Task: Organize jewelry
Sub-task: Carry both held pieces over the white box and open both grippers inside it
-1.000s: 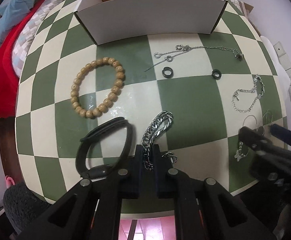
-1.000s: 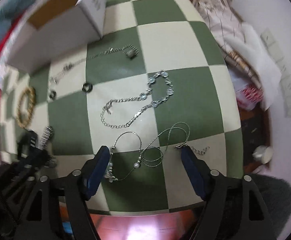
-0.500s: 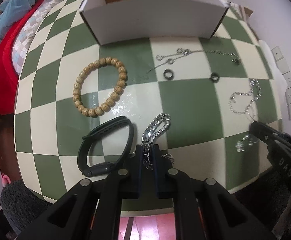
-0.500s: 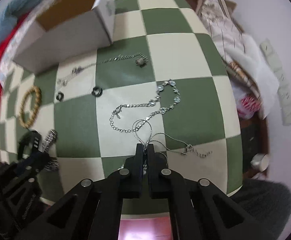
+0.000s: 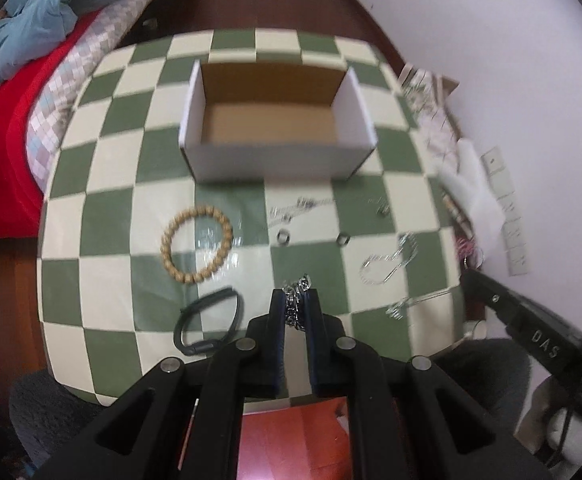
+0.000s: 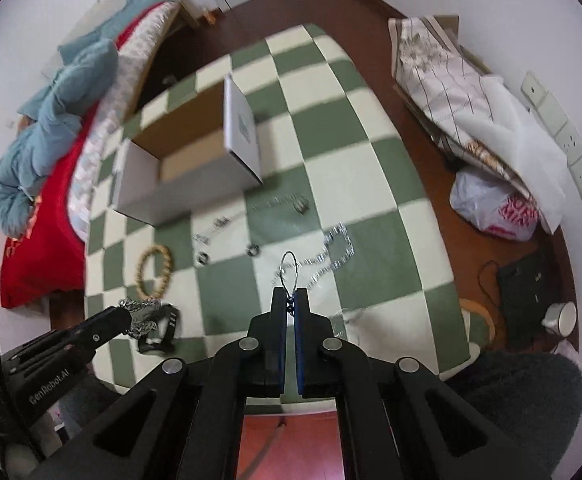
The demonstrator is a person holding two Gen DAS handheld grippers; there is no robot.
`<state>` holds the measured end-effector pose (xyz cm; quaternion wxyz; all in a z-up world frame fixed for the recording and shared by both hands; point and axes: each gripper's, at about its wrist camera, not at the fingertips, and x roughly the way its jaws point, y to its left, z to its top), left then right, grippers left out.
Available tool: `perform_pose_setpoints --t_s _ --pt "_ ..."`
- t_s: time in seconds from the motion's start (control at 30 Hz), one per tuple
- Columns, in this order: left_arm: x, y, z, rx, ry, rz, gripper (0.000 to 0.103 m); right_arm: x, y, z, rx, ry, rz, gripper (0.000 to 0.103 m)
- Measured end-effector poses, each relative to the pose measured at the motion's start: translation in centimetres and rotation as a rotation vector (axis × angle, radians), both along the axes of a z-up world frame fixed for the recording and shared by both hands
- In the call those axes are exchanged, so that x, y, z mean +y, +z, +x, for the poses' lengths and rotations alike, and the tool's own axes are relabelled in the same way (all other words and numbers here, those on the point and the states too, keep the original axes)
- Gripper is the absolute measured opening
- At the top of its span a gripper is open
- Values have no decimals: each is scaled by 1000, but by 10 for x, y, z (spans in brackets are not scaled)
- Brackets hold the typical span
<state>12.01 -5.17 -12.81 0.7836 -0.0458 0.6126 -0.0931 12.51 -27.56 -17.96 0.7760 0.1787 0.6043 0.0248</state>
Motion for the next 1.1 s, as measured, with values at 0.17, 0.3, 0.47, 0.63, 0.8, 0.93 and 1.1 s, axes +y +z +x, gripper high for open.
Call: perform_pose_setpoints --t_s 0.17,0.3,0.47,0.63,0.8,0.93,1.1 --pt "-7 28 16 -67 0 -34 6 8 40 14 -62 32 22 3" --pt "-2 59 32 -126 -6 -54 6 16 79 27 -137 59 26 3" --pt "3 89 55 -173 -25 -67 6 31 133 46 -231 98 43 3" --pt "9 109 88 -209 -40 -39 6 47 181 78 -321 132 35 3" --pt "21 94 124 -177 -14 -16 6 67 188 125 -326 153 10 3" --pt "31 61 155 -109 17 -7 6 78 157 163 -252 165 27 3" --pt "37 6 190 21 42 -39 6 90 78 206 -99 197 19 3"
